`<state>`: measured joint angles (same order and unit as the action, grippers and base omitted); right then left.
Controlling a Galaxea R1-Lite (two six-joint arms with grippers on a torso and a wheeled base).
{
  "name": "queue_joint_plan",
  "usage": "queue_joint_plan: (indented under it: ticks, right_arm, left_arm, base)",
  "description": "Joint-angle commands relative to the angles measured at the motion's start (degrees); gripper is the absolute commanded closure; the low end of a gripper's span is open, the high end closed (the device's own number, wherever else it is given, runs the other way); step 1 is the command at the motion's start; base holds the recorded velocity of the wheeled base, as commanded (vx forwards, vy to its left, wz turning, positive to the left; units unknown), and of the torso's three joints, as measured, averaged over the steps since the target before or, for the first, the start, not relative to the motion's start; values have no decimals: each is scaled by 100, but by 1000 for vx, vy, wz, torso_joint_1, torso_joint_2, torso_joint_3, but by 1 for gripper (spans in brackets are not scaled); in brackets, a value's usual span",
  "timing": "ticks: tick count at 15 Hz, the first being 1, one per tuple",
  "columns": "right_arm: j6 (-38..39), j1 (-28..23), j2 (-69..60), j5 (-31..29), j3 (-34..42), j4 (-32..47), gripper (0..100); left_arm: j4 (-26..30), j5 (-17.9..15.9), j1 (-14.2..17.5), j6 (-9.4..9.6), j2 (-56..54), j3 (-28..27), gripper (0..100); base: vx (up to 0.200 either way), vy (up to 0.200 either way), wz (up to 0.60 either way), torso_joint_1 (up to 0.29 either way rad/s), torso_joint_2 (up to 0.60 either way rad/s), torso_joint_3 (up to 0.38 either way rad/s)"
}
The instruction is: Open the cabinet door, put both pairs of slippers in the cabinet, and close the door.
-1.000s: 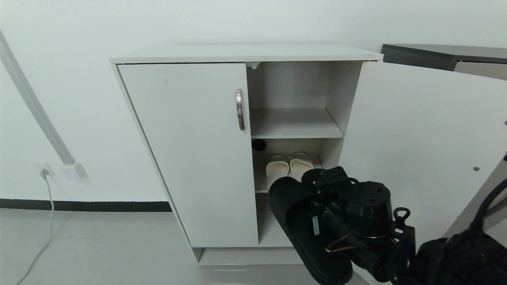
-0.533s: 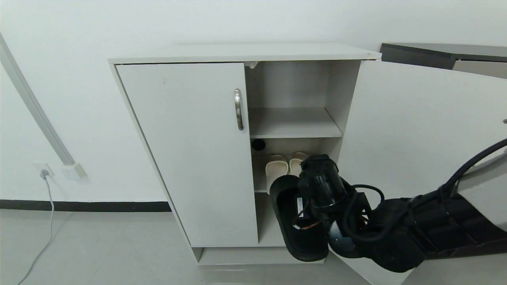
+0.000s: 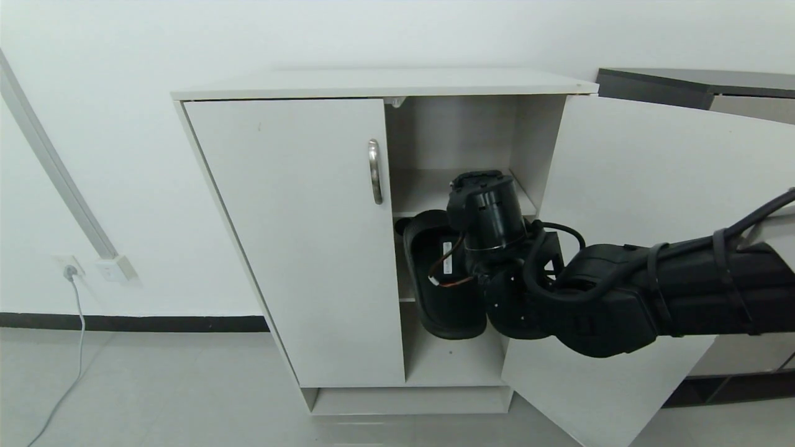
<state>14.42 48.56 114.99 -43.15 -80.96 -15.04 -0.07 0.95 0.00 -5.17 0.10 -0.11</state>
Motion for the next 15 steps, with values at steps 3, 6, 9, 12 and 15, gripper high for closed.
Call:
queue_joint_plan:
  ticks: [3, 6, 9, 12, 15]
  right_arm:
    - [-97, -101, 58, -26, -201, -25, 100]
    - [-97, -127, 67, -26, -184, -25, 100]
    - [-97, -136, 58, -26, -184, -25, 100]
    - [-97, -136, 58, -26, -175, -25, 100]
    - [-106, -136, 58, -26, -175, -16, 100]
  left_arm:
    - [-1, 10, 0, -2, -1, 2, 100]
    - [-1, 2, 0, 7, -1, 2, 100]
    - [-1, 2, 0, 7, -1, 2, 100]
    - [-1, 2, 0, 7, -1, 2, 100]
    - [-1, 2, 0, 7, -1, 2, 100]
  base:
    - [0, 0, 0, 0, 0, 0]
    - [0, 0, 0, 0, 0, 0]
    - [67, 0, 0, 1, 1, 2]
    - [200, 0, 0, -1, 4, 7]
    - [200, 0, 0, 7, 4, 4]
